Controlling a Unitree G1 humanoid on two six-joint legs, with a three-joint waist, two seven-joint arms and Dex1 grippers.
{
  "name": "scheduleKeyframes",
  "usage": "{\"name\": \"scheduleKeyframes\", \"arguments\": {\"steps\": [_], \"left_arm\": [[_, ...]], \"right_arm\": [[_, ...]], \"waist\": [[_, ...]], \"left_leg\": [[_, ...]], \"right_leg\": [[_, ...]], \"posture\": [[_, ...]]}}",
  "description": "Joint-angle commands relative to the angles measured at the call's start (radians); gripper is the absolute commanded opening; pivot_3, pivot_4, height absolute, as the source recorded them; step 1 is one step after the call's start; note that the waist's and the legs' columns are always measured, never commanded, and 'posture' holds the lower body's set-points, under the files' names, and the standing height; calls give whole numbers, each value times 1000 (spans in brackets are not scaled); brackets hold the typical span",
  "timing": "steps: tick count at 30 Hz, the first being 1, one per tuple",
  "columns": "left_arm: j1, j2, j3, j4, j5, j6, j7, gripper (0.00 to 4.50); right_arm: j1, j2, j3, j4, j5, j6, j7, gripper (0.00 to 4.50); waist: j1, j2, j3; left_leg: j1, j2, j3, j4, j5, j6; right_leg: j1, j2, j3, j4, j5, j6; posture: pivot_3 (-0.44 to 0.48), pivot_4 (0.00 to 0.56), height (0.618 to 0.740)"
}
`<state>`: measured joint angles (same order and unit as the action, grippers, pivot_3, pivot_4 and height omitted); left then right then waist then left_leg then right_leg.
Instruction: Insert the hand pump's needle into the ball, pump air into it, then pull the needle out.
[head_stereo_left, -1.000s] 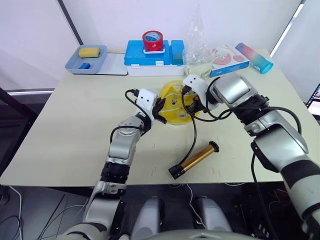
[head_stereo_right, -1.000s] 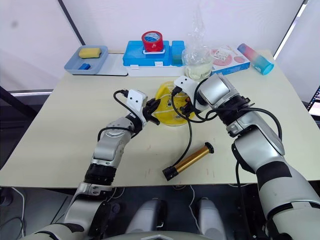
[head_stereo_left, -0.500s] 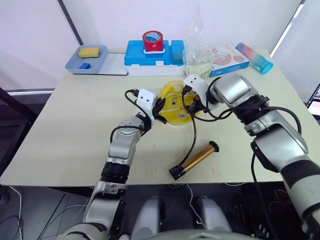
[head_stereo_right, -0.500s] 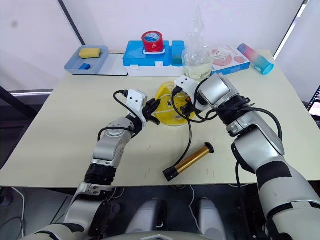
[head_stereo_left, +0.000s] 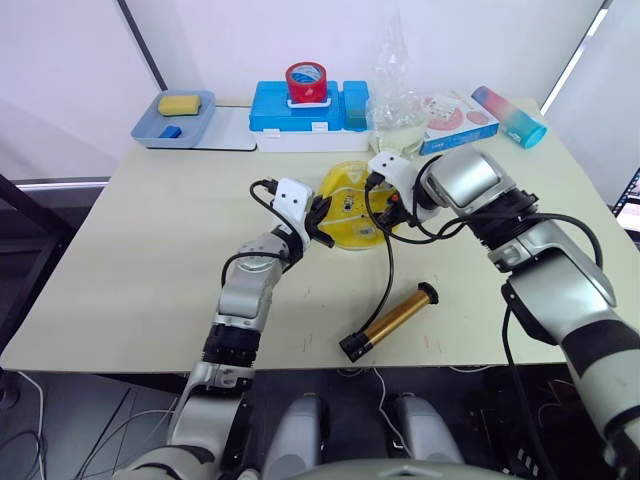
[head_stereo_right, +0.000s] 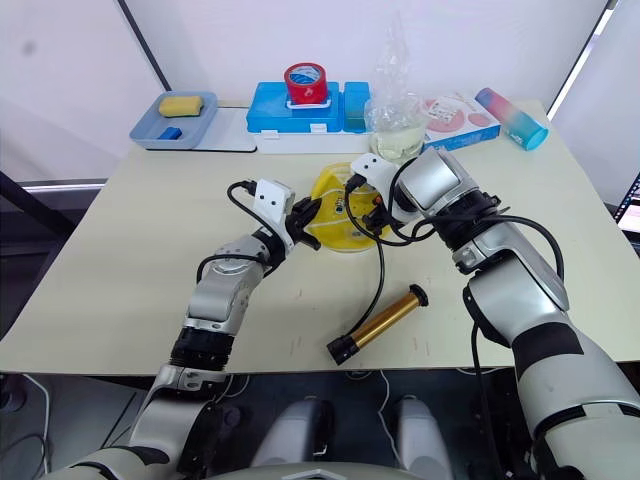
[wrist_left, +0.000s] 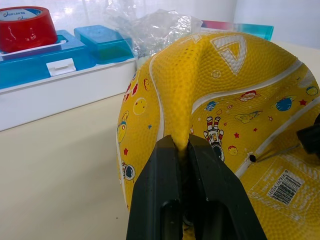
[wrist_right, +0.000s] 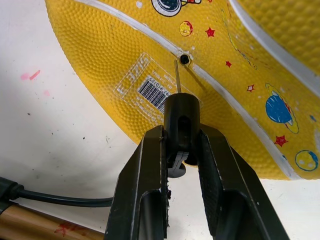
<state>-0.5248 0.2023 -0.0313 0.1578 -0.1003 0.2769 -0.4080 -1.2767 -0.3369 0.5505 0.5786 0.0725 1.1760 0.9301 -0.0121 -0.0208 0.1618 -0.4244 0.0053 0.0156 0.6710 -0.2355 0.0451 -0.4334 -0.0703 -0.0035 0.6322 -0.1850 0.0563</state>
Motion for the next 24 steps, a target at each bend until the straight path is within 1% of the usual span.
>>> {"name": "scheduleKeyframes", "arguments": {"steps": [1, 9, 24], "left_arm": [[11, -5, -11, 19, 1, 9, -2, 97], [17, -4, -18, 15, 3, 11, -6, 97], [15, -4, -20, 22, 3, 8, -10, 97]], "right_arm": [[-21, 0, -11, 5, -18, 15, -15, 318], [-28, 11, -57, 3, 1, -11, -19, 318], [-37, 15, -77, 23, 2, -54, -24, 318]], "waist": [[0, 0, 0], [-1, 0, 0], [-2, 0, 0]], "left_leg": [[0, 0, 0, 0, 0, 0], [3, 0, 0, 0, 0, 0], [3, 0, 0, 0, 0, 0]], "right_leg": [[0, 0, 0, 0, 0, 0], [2, 0, 0, 0, 0, 0], [2, 0, 1, 0, 0, 0]], "posture": [[0, 150, 739], [0, 150, 739], [0, 150, 739]]}}
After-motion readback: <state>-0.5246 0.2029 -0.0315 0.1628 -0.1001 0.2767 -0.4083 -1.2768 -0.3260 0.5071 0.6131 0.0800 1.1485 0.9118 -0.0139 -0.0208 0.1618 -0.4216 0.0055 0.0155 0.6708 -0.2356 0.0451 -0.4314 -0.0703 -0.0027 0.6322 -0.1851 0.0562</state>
